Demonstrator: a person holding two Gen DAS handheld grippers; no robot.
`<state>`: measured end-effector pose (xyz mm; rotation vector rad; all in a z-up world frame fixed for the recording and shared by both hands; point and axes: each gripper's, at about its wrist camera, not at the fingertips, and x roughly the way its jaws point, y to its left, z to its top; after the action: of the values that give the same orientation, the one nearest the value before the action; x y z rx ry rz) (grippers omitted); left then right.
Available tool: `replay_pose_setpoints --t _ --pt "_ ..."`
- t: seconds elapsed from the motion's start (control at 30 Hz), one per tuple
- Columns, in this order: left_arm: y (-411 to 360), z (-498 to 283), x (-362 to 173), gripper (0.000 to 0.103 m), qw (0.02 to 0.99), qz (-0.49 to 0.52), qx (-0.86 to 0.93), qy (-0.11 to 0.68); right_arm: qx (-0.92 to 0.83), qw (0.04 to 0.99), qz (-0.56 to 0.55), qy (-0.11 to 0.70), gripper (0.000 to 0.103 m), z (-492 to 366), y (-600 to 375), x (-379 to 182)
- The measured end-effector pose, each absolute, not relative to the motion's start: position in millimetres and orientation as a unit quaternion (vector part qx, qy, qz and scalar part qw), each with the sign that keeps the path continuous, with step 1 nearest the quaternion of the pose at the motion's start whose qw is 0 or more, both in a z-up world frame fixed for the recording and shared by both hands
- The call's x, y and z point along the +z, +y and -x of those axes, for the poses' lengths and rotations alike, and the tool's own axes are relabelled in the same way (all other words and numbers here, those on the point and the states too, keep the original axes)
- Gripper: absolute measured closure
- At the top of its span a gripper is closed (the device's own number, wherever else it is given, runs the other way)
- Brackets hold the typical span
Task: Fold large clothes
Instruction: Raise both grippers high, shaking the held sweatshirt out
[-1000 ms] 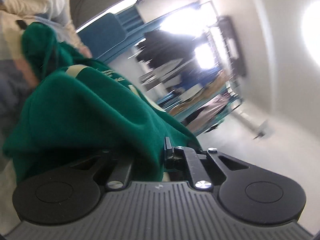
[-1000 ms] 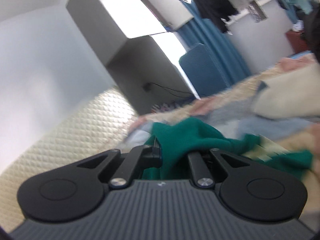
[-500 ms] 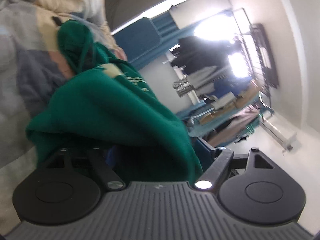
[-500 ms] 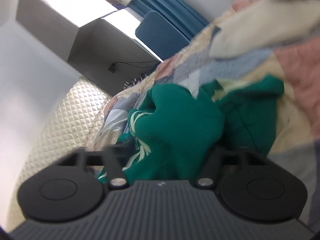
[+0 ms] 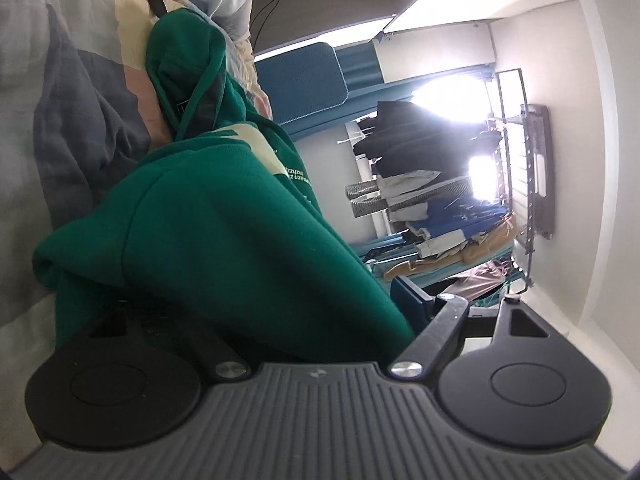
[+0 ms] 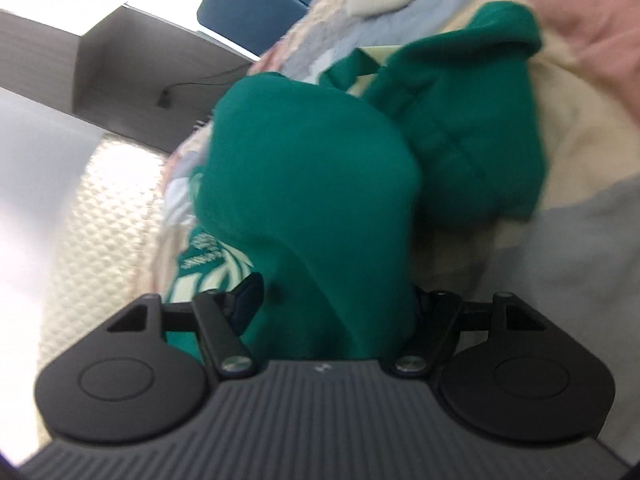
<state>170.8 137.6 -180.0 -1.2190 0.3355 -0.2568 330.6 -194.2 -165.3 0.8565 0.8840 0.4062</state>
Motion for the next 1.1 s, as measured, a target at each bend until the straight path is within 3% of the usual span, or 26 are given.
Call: replay_pose_setpoints --t 0.03,0.1,0.13,0.17,0.2,0.27,0.33,0.6,0.73,0.8,1.1 --pt "136.9 -176.3 -181.3 0.022 0.801 0.565 -0.116 0.163 0.194 0.807 -0.387 0.402 0.038 -331.7 -191.5 -161.2" --pt "136.2 -186.8 -185.1 0.024 0.802 0.56 -0.109 0.178 0.204 0.826 -0.358 0.385 0.067 -334.0 -185.0 -152.3" --pt "137.1 -191.5 -186.5 0.03 0.803 0.557 -0.104 0.185 0.21 0.837 -0.339 0.375 0.073 -334.1 -181.4 -147.3" --pt "137.3 -193.6 -187.5 0.044 0.804 0.555 -0.099 0.188 0.214 0.846 -0.324 0.366 0.08 -332.9 -179.4 -143.4" --pt "138.5 -195.8 -186.8 0.051 0.806 0.552 -0.095 0.191 0.222 0.856 -0.307 0.351 0.082 -329.6 -176.9 -137.6" --pt "141.6 -196.4 -180.4 0.08 0.814 0.54 -0.091 0.192 0.245 0.87 -0.288 0.318 0.083 -320.0 -173.5 -123.1" --pt "146.2 -189.7 -167.0 0.092 0.827 0.527 -0.081 0.179 0.278 0.873 -0.285 0.281 0.084 -308.6 -173.0 -103.5" --pt "196.9 -154.5 -95.4 0.097 0.801 0.588 -0.108 0.032 0.362 0.882 -0.251 0.167 0.084 -286.6 -182.1 1.4" --pt "212.6 -150.8 -33.2 0.098 0.816 0.565 -0.118 -0.023 0.387 0.88 -0.251 0.116 0.084 -276.9 -177.0 66.6" --pt "217.3 -149.2 2.0 0.098 0.828 0.544 -0.128 -0.046 0.395 0.878 -0.255 0.088 0.095 -270.9 -178.1 99.3" --pt "214.2 -122.6 167.5 0.098 0.874 0.433 -0.178 -0.128 0.387 0.885 -0.257 -0.01 0.095 -243.1 -195.5 225.9"
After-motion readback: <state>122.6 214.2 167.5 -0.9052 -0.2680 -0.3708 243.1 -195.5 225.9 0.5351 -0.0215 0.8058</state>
